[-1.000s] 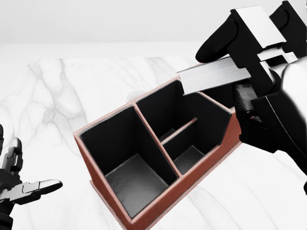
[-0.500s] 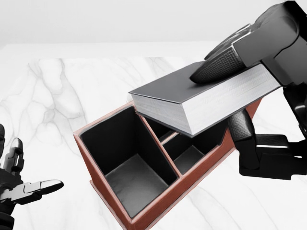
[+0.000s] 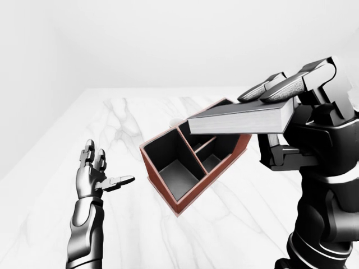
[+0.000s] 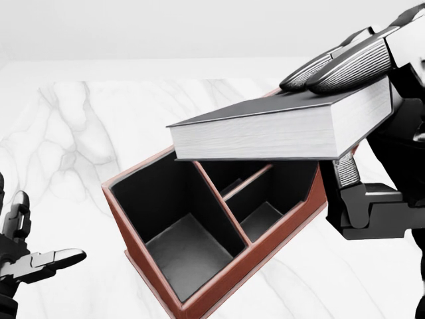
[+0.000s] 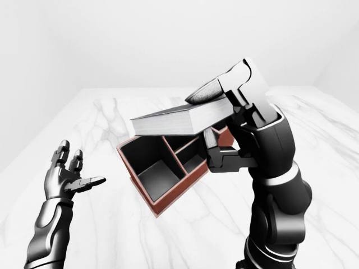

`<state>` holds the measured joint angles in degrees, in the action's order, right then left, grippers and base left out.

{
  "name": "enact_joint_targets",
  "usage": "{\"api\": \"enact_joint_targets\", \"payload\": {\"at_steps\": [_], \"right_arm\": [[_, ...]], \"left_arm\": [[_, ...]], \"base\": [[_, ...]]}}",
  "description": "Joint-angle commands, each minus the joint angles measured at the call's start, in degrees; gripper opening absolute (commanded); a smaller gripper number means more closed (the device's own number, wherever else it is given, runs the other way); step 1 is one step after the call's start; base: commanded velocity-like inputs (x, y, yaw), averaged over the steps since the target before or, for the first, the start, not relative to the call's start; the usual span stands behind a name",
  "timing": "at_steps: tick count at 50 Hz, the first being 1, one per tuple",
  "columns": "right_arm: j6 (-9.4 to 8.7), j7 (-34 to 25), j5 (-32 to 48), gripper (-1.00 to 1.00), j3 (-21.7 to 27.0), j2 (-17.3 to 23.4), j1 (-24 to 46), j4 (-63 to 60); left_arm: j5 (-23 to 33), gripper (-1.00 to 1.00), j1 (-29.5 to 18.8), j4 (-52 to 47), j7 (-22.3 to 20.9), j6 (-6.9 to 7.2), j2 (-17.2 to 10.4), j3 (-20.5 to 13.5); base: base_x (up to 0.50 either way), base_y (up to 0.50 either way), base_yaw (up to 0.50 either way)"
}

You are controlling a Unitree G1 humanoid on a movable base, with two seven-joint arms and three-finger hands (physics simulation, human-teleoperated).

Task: Pick up the book and place it in the left compartment of the caddy.

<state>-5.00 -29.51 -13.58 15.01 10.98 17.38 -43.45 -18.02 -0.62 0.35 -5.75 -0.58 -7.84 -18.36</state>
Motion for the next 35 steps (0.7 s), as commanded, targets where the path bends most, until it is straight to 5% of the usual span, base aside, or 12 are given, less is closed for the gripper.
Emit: {"api": "enact_joint_targets", "payload": {"at_steps": [1, 15, 35], "right_arm": [[0.00, 5.56, -3.99, -1.00, -5.61, 0.28, -2.38, 5.06], [0.00, 4.08, 0.94, -1.00, -10.36, -1.06, -2.54, 8.45], [0.00, 1.09, 6.12, -1.00, -12.48, -2.08, -4.27, 12.00]], "left_arm": [[-0.09, 1.00, 0.03, 0.87, -0.17, -0.67, -0.06, -0.17], [-0.40, 1.00, -0.09, 2.01, -0.33, -1.43, -0.19, -0.07], [-0.67, 1.00, 0.27, 0.84, -0.23, -0.54, -0.27, -0.50]], "base": [[0.00, 0.00, 0.00], [0.00, 0.00, 0.00], [0.00, 0.00, 0.00]]}}
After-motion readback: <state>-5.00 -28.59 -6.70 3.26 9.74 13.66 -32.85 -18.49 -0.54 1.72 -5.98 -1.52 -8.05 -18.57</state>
